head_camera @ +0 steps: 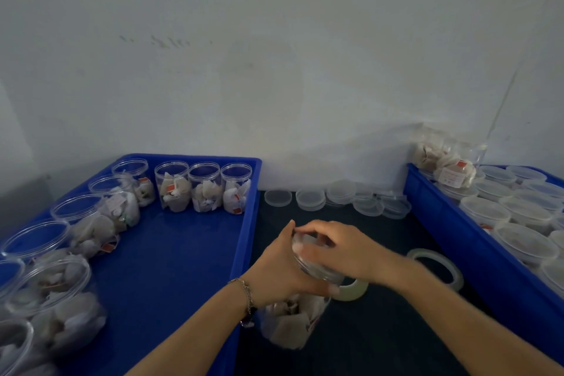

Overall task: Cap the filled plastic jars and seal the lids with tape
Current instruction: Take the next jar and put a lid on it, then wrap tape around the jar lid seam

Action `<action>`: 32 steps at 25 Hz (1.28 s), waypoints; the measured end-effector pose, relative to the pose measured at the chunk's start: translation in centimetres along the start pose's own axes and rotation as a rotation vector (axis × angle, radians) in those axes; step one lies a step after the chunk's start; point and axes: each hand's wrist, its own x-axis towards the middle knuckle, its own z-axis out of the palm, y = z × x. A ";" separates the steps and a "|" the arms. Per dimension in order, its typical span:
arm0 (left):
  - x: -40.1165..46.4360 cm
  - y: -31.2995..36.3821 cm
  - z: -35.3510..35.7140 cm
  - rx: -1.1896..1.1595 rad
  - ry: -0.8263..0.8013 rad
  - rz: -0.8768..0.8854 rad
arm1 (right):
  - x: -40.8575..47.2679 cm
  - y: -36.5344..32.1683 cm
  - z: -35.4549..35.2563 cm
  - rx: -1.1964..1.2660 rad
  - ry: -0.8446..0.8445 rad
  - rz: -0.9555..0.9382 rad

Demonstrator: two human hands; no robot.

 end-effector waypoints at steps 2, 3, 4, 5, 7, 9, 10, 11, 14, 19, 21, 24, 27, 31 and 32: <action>0.2 -0.2 1.1 0.314 -0.042 -0.010 | 0.2 -0.3 2.2 -0.182 0.089 0.167; 0.1 -0.3 1.5 0.370 -0.069 -0.049 | 0.4 -0.3 2.8 -0.272 0.050 0.256; 0.0 -0.3 1.6 0.315 -0.074 -0.105 | 0.4 -0.1 2.9 -0.319 0.008 0.317; -0.2 -0.2 1.5 0.187 -0.052 -0.154 | 0.4 0.1 2.4 -0.344 0.003 0.369; -0.3 -0.1 0.8 -0.037 0.014 -0.170 | 0.5 0.3 0.7 -0.356 0.102 0.395; -0.4 -0.2 0.2 -0.127 0.019 -0.148 | 0.5 1.3 -0.3 -0.196 0.076 0.157; -0.4 -0.3 -0.1 -0.151 0.005 -0.119 | 0.3 1.4 -0.8 -0.041 -0.053 0.026; -0.4 -0.5 -0.4 -0.176 -0.004 -0.096 | -0.1 1.1 -1.5 0.085 -0.205 -0.058; -0.4 -0.9 -1.0 -0.229 -0.034 -0.110 | -0.4 0.8 -2.6 0.130 -0.362 -0.117; 0.2 -0.6 0.6 0.313 -0.012 -0.045 | 0.8 -0.2 2.6 -0.354 0.124 0.097; 0.5 -0.9 0.9 0.358 -0.010 -0.046 | 1.5 0.0 3.2 -0.393 0.127 0.220; 0.2 -1.1 -0.3 -0.025 0.035 -0.035 | 1.5 0.4 1.0 -0.010 -0.098 0.041; 0.1 -1.8 -1.6 -0.292 0.105 -0.056 | 0.7 0.3 0.2 0.142 -0.192 -0.206; -0.2 -0.5 -1.5 -0.058 0.097 -0.073 | 1.3 0.1 1.7 -0.081 0.008 -0.283; -0.2 -0.1 -1.4 0.187 0.073 -0.037 | 1.3 0.0 2.0 -0.101 0.032 -0.253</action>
